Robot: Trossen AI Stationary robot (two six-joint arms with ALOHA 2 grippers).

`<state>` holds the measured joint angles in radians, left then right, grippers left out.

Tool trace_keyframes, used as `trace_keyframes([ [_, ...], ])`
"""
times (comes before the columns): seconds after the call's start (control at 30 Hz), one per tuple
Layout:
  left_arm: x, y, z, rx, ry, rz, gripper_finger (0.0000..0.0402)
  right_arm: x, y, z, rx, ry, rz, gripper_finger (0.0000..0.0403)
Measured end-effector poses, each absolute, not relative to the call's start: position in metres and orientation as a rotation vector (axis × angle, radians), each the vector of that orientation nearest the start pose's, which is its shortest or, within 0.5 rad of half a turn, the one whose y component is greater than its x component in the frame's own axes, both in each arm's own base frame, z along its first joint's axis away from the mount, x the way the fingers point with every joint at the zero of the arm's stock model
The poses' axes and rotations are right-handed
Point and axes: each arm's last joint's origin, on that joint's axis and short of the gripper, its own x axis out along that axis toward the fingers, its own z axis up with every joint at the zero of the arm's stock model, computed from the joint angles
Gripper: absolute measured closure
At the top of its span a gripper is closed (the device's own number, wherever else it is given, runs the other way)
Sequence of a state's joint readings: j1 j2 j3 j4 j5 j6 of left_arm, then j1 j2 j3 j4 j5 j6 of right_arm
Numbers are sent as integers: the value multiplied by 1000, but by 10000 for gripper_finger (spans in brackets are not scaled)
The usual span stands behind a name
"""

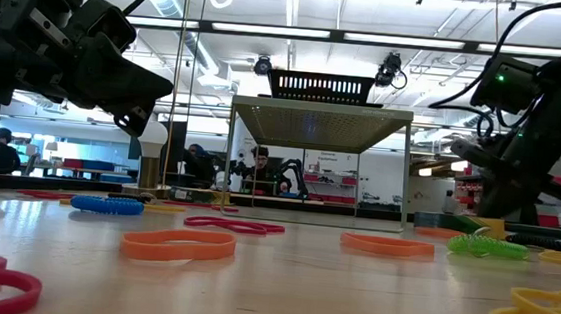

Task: Pick & Place Office Desk Supplies
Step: Put the yellow crayon box into the top left black bin on the shelf

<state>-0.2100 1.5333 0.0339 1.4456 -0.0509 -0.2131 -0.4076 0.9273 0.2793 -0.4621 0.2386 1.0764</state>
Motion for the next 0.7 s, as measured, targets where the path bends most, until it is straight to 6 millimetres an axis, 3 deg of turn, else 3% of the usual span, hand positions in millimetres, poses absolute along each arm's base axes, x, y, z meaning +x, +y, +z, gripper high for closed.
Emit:
trace_keyframes([
  [0.43,180,-37,122,-205,71,-152,383,135,-61,167,825,794,-1064,401],
  [0.7,180,-37,121,-204,78,-151,383,144,-43,194,637,841,-1019,402],
])
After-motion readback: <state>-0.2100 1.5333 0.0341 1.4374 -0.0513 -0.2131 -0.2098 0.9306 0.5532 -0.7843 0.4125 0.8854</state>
